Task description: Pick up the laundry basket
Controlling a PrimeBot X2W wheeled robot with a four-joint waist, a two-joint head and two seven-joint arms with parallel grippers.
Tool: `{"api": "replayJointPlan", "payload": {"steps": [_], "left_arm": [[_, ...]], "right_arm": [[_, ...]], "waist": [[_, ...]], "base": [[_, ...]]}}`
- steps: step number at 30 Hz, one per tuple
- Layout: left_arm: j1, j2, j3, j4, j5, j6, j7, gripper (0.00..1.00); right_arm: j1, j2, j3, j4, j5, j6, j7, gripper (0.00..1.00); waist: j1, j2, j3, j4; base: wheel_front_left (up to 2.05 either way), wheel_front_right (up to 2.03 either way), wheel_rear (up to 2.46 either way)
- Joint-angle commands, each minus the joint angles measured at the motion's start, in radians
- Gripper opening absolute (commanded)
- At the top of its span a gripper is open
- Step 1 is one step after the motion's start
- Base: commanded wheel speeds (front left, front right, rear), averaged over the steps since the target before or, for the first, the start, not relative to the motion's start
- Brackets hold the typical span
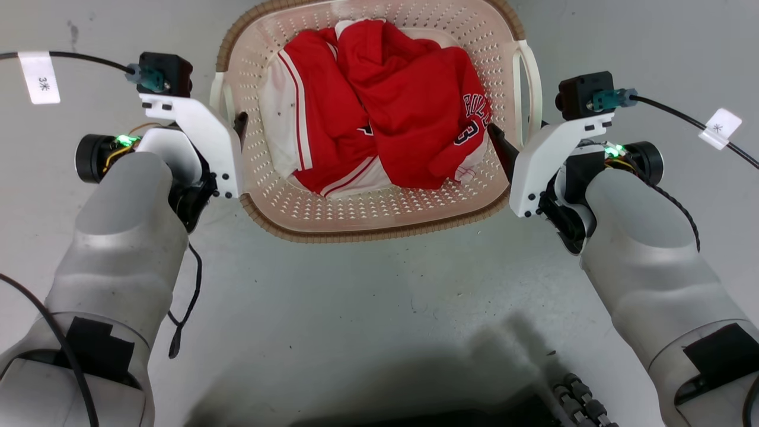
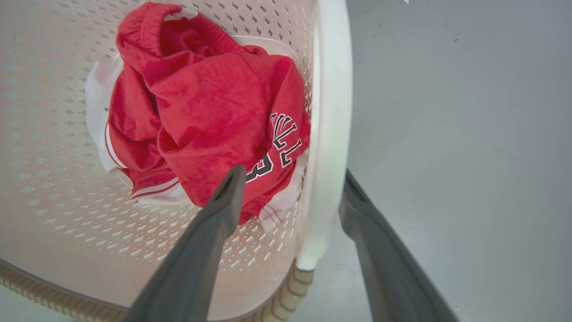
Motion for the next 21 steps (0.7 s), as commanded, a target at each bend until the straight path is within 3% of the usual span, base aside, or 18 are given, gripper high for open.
{"api": "replayJointPlan", "payload": {"steps": [1, 3, 4, 5, 6, 7, 8, 9, 21], "left_arm": [[-0.019, 0.007, -0.008, 0.008, -0.008, 0.002, -0.001, 1.00], [-0.028, 0.005, -0.019, 0.011, -0.011, 0.002, -0.007, 1.00], [-0.032, 0.004, -0.022, 0.013, -0.017, 0.002, -0.009, 1.00], [-0.032, 0.000, -0.027, 0.015, -0.023, 0.002, -0.001, 1.00], [-0.033, -0.002, -0.033, 0.014, -0.026, 0.002, 0.003, 0.78], [-0.038, -0.002, -0.036, 0.011, -0.034, 0.002, 0.002, 0.42], [-0.041, -0.001, -0.042, 0.009, -0.038, 0.002, 0.002, 0.00], [-0.041, -0.004, -0.049, 0.007, -0.046, 0.002, 0.014, 0.00], [-0.051, -0.001, -0.109, 0.001, -0.095, 0.001, 0.016, 0.00]], "right_arm": [[-0.022, 0.001, 0.017, 0.009, 0.015, 0.000, -0.006, 1.00], [-0.028, 0.001, 0.034, 0.009, 0.034, 0.000, -0.011, 1.00], [-0.032, 0.001, 0.043, 0.012, 0.042, 0.000, -0.014, 0.90], [-0.034, 0.001, 0.053, 0.015, 0.048, 0.000, -0.014, 0.69], [-0.034, 0.001, 0.060, 0.016, 0.057, 0.000, -0.016, 0.55], [-0.036, 0.001, 0.067, 0.017, 0.065, 0.000, -0.017, 0.42], [-0.038, 0.002, 0.074, 0.018, 0.073, 0.000, -0.019, 0.10], [-0.042, 0.003, 0.081, 0.018, 0.080, 0.000, -0.023, 0.00], [-0.054, 0.001, 0.147, 0.039, 0.147, 0.001, -0.042, 0.00]], "waist": [[-0.0001, 0.0000, 0.011, -0.002], [-0.0001, 0.0000, 0.016, -0.002], [-0.0001, 0.0000, 0.018, -0.003], [-0.0001, 0.0000, 0.019, -0.004], [-0.0001, 0.0000, 0.020, -0.004], [-0.0001, 0.0000, 0.020, -0.003], [-0.0001, 0.0000, 0.021, -0.003], [-0.0001, 0.0000, 0.023, -0.003], [-0.0001, 0.0000, 0.004, -0.001]], "base": [[0.00, 0.00, 0.00], [0.00, 0.00, 0.00], [0.00, 0.00, 0.00], [0.00, 0.00, 0.00], [0.00, 0.00, 0.00], [0.00, 0.00, 0.00], [0.00, 0.00, 0.00], [0.00, 0.00, 0.00], [0.00, 0.00, 0.00]]}}
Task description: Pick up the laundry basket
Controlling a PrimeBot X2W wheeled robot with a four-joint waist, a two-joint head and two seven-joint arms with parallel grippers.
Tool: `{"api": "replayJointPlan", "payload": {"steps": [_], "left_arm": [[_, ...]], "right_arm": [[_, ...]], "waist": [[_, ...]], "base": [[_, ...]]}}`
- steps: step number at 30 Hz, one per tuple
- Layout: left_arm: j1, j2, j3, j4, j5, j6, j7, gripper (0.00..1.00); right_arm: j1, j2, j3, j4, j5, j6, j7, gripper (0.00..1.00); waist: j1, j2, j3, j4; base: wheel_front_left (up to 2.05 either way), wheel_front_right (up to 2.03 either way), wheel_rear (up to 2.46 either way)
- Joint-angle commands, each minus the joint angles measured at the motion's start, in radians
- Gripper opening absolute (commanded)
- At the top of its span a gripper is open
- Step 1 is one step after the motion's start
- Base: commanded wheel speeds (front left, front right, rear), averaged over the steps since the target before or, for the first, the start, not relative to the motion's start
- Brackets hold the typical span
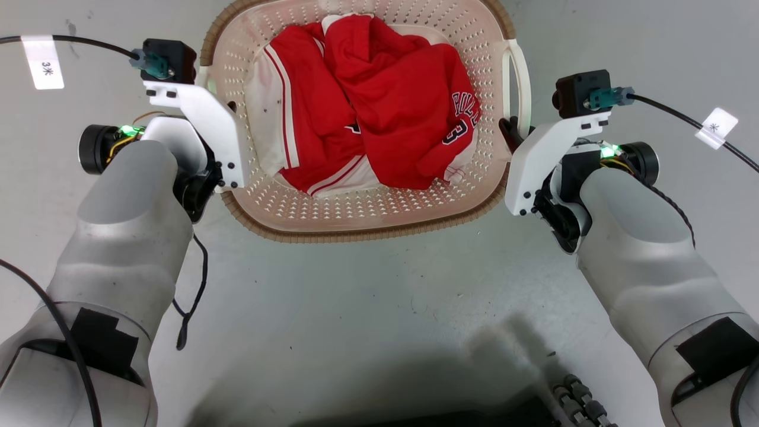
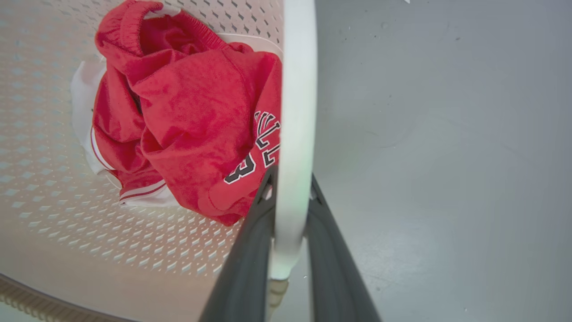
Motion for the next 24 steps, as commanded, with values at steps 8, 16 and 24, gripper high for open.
{"api": "replayJointPlan", "payload": {"steps": [8, 16, 24], "left_arm": [[0.020, -0.034, -0.047, 0.010, -0.048, -0.002, 0.044, 0.00], [0.064, -0.066, -0.081, 0.018, -0.120, -0.005, 0.147, 0.00], [0.131, -0.089, -0.102, 0.026, -0.195, -0.006, 0.244, 0.00]], "right_arm": [[0.024, 0.005, 0.067, 0.004, 0.055, 0.003, 0.091, 0.00], [0.066, -0.010, 0.122, -0.018, 0.135, 0.007, 0.243, 0.00], [0.118, -0.024, 0.165, -0.030, 0.201, 0.007, 0.331, 0.00]], "waist": [[-0.0001, 0.0000, -0.100, 0.010], [-0.0001, 0.0000, -0.244, 0.024], [-0.0001, 0.0000, -0.397, 0.039]], "base": [[0.00, 0.00, 0.00], [0.00, 0.00, 0.00], [0.00, 0.00, 0.00]]}}
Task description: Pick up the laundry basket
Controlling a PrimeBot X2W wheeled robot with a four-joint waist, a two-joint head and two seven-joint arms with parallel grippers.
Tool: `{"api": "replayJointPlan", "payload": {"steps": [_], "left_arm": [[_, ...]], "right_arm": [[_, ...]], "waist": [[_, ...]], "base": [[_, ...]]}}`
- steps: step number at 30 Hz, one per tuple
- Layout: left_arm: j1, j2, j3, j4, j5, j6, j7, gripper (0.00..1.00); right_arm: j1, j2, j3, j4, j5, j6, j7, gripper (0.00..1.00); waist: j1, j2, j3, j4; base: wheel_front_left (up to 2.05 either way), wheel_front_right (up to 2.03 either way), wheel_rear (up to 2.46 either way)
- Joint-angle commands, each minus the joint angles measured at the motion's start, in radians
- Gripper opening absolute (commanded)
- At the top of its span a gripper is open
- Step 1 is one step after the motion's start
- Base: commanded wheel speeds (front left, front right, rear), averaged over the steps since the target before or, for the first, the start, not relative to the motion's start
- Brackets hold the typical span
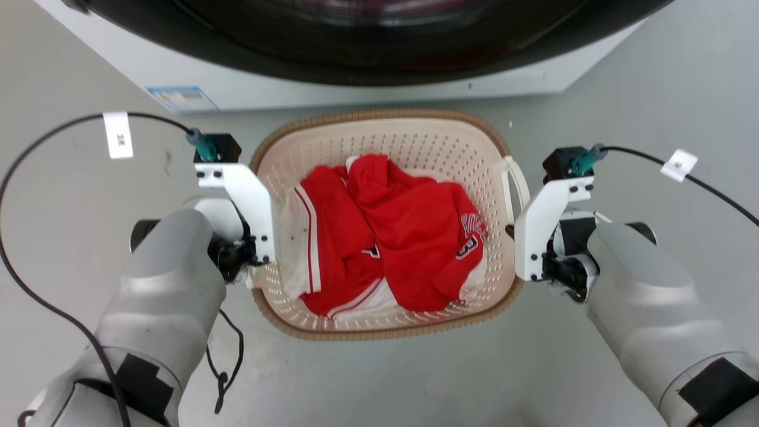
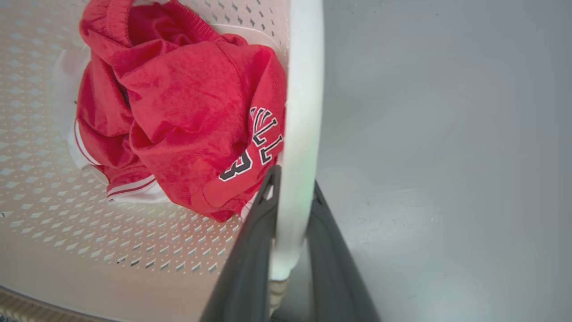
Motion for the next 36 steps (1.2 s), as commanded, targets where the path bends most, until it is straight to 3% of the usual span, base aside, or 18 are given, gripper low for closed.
{"api": "replayJointPlan", "payload": {"steps": [1, 28, 36], "left_arm": [[0.012, -0.030, -0.008, -0.015, -0.012, -0.013, 0.004, 0.00], [0.215, -0.063, -0.089, -0.006, -0.150, -0.014, 0.128, 0.00], [0.268, -0.064, -0.099, 0.012, -0.178, -0.014, 0.143, 0.00]], "right_arm": [[0.010, 0.019, 0.013, -0.021, 0.013, 0.012, 0.010, 0.00], [0.163, 0.006, 0.126, 0.018, 0.130, 0.012, 0.211, 0.00], [0.198, -0.001, 0.159, 0.034, 0.137, 0.012, 0.263, 0.00]], "waist": [[0.0000, 0.0000, -0.070, 0.011], [0.0000, 0.0000, -0.497, 0.016], [0.0000, 0.0000, -0.570, 0.020]], "base": [[0.00, 0.00, 0.00], [0.00, 0.00, 0.00], [0.00, 0.00, 0.00]]}}
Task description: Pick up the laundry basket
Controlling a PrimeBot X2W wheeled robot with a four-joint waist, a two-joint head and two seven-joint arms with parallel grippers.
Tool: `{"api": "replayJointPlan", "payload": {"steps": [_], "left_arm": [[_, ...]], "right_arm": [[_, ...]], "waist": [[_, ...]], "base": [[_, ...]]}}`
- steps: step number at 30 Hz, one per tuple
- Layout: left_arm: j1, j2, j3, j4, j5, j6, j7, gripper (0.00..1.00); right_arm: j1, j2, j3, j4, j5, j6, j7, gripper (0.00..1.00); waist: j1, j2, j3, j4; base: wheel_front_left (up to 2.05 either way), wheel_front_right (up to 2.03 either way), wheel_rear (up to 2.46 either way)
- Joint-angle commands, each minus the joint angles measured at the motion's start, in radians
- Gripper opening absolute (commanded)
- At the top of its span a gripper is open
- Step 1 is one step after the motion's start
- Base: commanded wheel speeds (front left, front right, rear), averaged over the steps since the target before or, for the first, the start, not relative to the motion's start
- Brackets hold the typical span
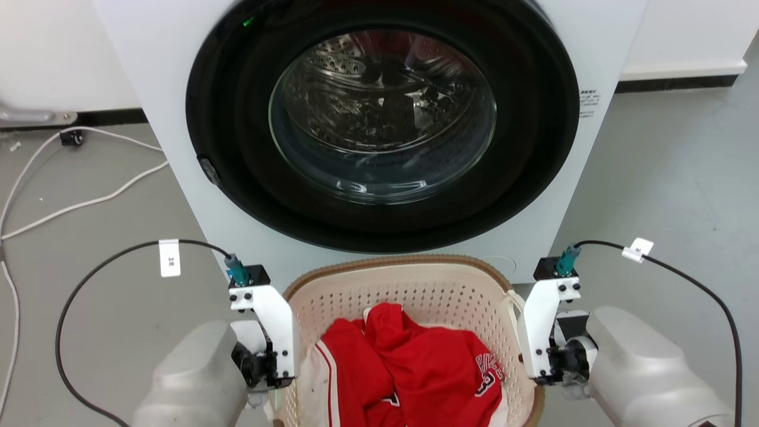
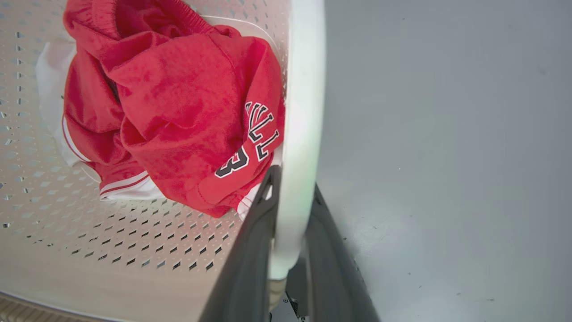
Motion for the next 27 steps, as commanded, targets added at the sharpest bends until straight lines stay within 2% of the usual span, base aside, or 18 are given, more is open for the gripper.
{"api": "replayJointPlan", "payload": {"steps": [1, 12, 27], "left_arm": [[0.022, -0.026, -0.004, -0.009, -0.013, -0.014, 0.003, 0.00], [0.077, -0.034, -0.014, 0.002, -0.041, -0.014, -0.003, 0.00], [0.099, -0.035, -0.029, 0.007, -0.064, -0.014, -0.011, 0.00]], "right_arm": [[0.029, 0.016, 0.008, 0.001, 0.009, 0.012, 0.015, 0.00], [0.084, 0.018, 0.021, 0.018, 0.030, 0.011, 0.038, 0.00], [0.099, 0.026, 0.031, 0.023, 0.049, 0.010, 0.034, 0.00]], "waist": [[0.0003, 0.0000, -0.024, 0.004], [0.0003, 0.0000, -0.089, 0.016], [0.0003, 0.0000, -0.098, 0.014]], "base": [[0.00, 0.00, 0.00], [0.00, 0.00, 0.00], [0.00, 0.00, 0.00]]}}
